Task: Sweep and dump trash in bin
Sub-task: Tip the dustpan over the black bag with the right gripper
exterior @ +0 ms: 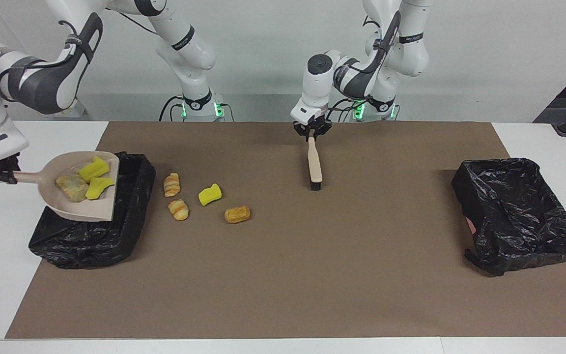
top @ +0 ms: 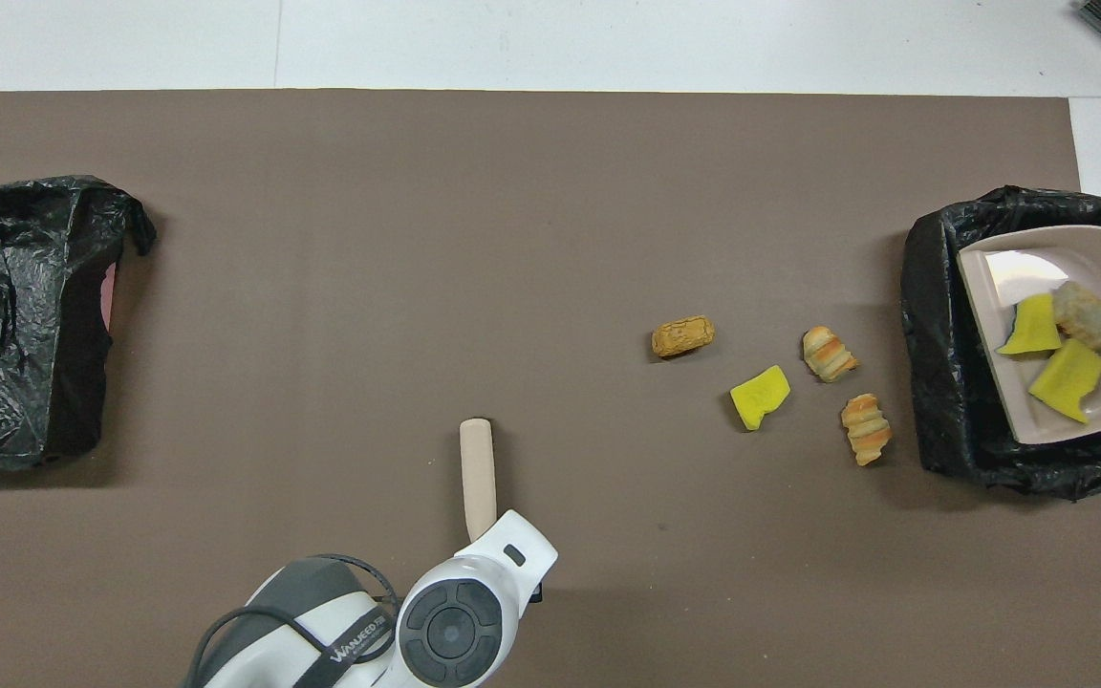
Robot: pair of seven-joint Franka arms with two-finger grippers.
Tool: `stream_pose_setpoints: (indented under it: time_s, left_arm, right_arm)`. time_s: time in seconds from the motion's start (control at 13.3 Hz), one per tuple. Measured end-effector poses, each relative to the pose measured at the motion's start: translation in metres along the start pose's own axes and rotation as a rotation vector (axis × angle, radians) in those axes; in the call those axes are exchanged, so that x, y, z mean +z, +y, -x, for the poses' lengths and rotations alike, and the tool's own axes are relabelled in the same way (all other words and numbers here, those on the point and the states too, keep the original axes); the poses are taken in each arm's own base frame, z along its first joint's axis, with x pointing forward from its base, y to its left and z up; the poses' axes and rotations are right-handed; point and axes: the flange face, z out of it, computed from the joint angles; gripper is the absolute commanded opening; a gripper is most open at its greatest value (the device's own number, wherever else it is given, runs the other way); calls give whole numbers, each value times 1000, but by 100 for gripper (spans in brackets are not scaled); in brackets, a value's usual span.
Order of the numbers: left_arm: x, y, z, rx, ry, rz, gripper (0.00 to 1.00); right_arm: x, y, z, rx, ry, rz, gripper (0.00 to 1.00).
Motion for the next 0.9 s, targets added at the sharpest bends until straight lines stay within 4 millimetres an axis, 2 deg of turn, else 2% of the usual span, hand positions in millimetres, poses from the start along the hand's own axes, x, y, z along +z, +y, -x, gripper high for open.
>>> stream_pose_setpoints:
  time_s: [0.22,0.38,0.45,0.6,0.75,0.9]
  left_arm:
    - [-9,-10,-18,-43,7,17,100]
    - [-20,-27,-43,-86,33,22,100]
    - [-30,-41,-62,-112,62,17,100]
    - [-47,-79,-100,-144,103,13,100]
    - [-58,-130,-135,-124,120,13,100]
    - [-72,-180,-160,-65,137,14,100]
  right_arm:
    - [-6,6,-5,83,-177,-42,0]
    - [-12,13,-15,120,-286,-50,0]
    - [-15,15,-22,143,-335,-49,0]
    - [-19,12,-29,191,-398,-51,0]
    - [-28,12,-44,201,-432,-63,0]
    - [-48,20,-63,175,-493,-54,0]
